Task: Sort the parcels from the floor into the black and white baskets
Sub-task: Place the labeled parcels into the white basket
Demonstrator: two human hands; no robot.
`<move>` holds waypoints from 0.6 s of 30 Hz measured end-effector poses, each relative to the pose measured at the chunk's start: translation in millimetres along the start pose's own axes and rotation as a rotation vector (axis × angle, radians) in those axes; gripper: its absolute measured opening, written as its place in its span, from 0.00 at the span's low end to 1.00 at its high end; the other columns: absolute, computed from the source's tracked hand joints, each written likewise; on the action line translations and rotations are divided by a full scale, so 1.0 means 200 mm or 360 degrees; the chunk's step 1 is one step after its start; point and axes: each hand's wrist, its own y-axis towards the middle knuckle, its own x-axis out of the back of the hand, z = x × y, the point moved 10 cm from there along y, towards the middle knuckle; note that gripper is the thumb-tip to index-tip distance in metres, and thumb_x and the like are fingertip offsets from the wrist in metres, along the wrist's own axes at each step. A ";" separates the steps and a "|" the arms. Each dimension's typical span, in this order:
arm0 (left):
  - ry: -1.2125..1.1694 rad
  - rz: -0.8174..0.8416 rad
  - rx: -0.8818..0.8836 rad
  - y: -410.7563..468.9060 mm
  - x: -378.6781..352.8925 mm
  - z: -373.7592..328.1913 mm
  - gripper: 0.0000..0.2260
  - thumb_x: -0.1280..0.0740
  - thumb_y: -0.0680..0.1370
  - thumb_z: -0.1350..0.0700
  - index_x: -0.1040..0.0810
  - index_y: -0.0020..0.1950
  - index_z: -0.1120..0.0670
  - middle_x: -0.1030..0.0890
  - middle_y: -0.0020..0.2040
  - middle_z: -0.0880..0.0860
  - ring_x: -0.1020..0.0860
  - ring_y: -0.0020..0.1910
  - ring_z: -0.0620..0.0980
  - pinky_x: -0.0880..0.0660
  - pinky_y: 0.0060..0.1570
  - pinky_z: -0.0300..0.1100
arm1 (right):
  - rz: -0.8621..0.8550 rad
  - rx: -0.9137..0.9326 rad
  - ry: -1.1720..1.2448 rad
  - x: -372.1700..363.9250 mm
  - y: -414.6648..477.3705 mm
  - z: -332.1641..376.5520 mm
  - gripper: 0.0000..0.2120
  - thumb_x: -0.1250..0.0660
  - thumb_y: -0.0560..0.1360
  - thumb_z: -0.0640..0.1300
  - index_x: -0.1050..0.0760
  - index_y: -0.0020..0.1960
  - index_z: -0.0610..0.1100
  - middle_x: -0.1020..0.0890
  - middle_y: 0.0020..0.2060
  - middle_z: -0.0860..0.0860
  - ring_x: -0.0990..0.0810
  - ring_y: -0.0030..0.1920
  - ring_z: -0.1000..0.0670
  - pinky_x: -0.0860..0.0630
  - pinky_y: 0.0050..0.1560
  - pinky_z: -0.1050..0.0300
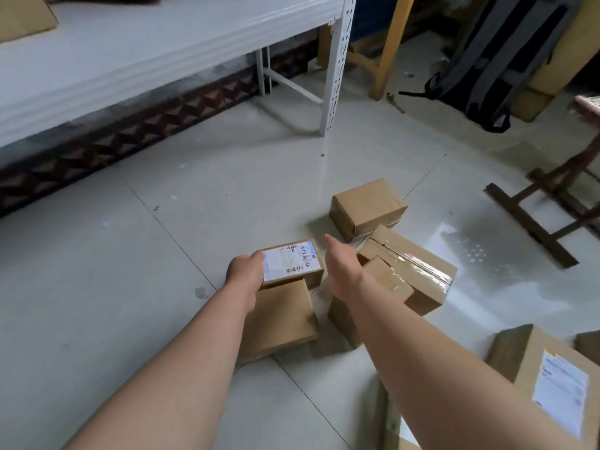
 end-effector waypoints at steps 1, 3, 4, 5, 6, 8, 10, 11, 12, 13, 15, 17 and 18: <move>0.0049 0.0004 -0.0003 0.07 -0.01 0.04 0.13 0.41 0.82 0.56 0.33 0.37 0.55 0.32 0.37 0.48 0.32 0.40 0.51 0.35 0.49 0.41 | 0.0004 -0.0002 -0.0036 -0.02 0.04 -0.01 0.21 0.50 0.84 0.42 0.38 0.70 0.26 0.28 0.67 0.35 0.31 0.69 0.38 0.36 0.70 0.46; 0.0159 0.0025 0.0000 0.20 -0.02 0.12 0.11 0.42 0.81 0.54 0.31 0.42 0.58 0.34 0.36 0.50 0.34 0.38 0.51 0.36 0.47 0.42 | 0.0036 0.0015 -0.0084 -0.05 0.16 -0.06 0.19 0.49 0.84 0.42 0.30 0.66 0.30 0.24 0.62 0.40 0.27 0.65 0.41 0.32 0.65 0.48; 0.0197 0.0044 -0.0003 0.25 -0.03 0.15 0.10 0.42 0.81 0.53 0.30 0.45 0.59 0.33 0.37 0.51 0.35 0.36 0.51 0.36 0.45 0.42 | 0.0054 0.0014 -0.0090 -0.08 0.22 -0.09 0.17 0.49 0.83 0.41 0.25 0.57 0.34 0.21 0.53 0.43 0.22 0.56 0.43 0.27 0.57 0.50; 0.0230 0.0074 -0.0005 0.31 -0.05 0.18 0.11 0.42 0.79 0.52 0.28 0.46 0.60 0.30 0.38 0.52 0.33 0.36 0.50 0.34 0.45 0.41 | 0.0073 0.0015 -0.0071 -0.12 0.27 -0.11 0.15 0.48 0.82 0.41 0.24 0.47 0.38 0.22 0.43 0.44 0.23 0.45 0.45 0.28 0.47 0.52; 0.0267 0.0100 -0.0010 0.39 -0.06 0.22 0.14 0.41 0.76 0.49 0.26 0.48 0.60 0.25 0.42 0.53 0.28 0.38 0.51 0.31 0.48 0.41 | 0.0077 0.0009 -0.0027 -0.14 0.31 -0.14 0.15 0.48 0.81 0.40 0.26 0.41 0.39 0.24 0.39 0.44 0.26 0.40 0.45 0.31 0.42 0.52; 0.0348 0.0124 -0.0021 0.55 -0.09 0.31 0.20 0.42 0.70 0.47 0.24 0.52 0.59 0.19 0.51 0.56 0.20 0.49 0.56 0.25 0.58 0.49 | 0.0066 0.0013 -0.0038 -0.17 0.39 -0.19 0.15 0.47 0.79 0.41 0.24 0.45 0.36 0.24 0.40 0.38 0.28 0.41 0.44 0.34 0.42 0.51; 0.0406 0.0106 -0.0033 0.52 -0.09 0.29 0.19 0.44 0.70 0.51 0.23 0.52 0.59 0.19 0.52 0.58 0.20 0.51 0.58 0.24 0.57 0.50 | 0.0056 -0.0008 -0.0019 -0.17 0.42 -0.21 0.17 0.47 0.80 0.42 0.24 0.54 0.33 0.20 0.52 0.32 0.22 0.46 0.40 0.33 0.43 0.52; 0.0432 0.0084 -0.0071 0.42 -0.08 0.22 0.15 0.44 0.72 0.53 0.24 0.51 0.60 0.19 0.51 0.57 0.21 0.50 0.58 0.24 0.52 0.46 | 0.0054 -0.0026 0.0001 -0.17 0.41 -0.21 0.18 0.47 0.80 0.42 0.24 0.57 0.32 0.20 0.56 0.34 0.19 0.52 0.38 0.32 0.44 0.54; 0.0459 0.0055 -0.0132 0.36 -0.08 0.16 0.12 0.44 0.75 0.56 0.25 0.50 0.61 0.20 0.49 0.57 0.22 0.48 0.57 0.28 0.45 0.43 | 0.0049 -0.0037 0.0010 -0.16 0.39 -0.20 0.18 0.47 0.80 0.42 0.25 0.60 0.32 0.20 0.57 0.36 0.19 0.56 0.39 0.31 0.44 0.55; 0.0465 0.0007 -0.0194 0.33 -0.07 0.11 0.10 0.45 0.77 0.58 0.26 0.49 0.60 0.21 0.48 0.56 0.24 0.46 0.56 0.31 0.42 0.42 | 0.0045 -0.0041 0.0022 -0.14 0.36 -0.18 0.18 0.47 0.81 0.42 0.25 0.61 0.33 0.19 0.57 0.38 0.20 0.58 0.41 0.29 0.45 0.55; 0.0416 -0.0072 -0.0342 0.28 -0.05 -0.01 0.11 0.46 0.78 0.58 0.25 0.49 0.60 0.21 0.51 0.57 0.23 0.48 0.56 0.32 0.41 0.41 | 0.0052 -0.0026 0.0032 -0.10 0.32 -0.12 0.17 0.47 0.81 0.41 0.24 0.60 0.34 0.18 0.57 0.40 0.20 0.58 0.43 0.27 0.49 0.57; 0.0303 -0.0120 -0.0480 0.22 -0.04 -0.15 0.14 0.47 0.77 0.55 0.22 0.51 0.55 0.22 0.56 0.57 0.22 0.50 0.55 0.29 0.43 0.40 | 0.0110 0.0065 0.0080 -0.06 0.27 -0.02 0.15 0.47 0.82 0.40 0.22 0.51 0.37 0.17 0.45 0.46 0.19 0.45 0.50 0.29 0.41 0.63; 0.0244 -0.0123 -0.0560 0.17 -0.05 -0.23 0.15 0.47 0.77 0.54 0.21 0.51 0.53 0.22 0.57 0.56 0.22 0.50 0.53 0.29 0.42 0.38 | 0.0121 0.0129 0.0120 -0.02 0.24 0.04 0.15 0.46 0.82 0.39 0.23 0.45 0.39 0.18 0.38 0.49 0.23 0.38 0.54 0.32 0.37 0.65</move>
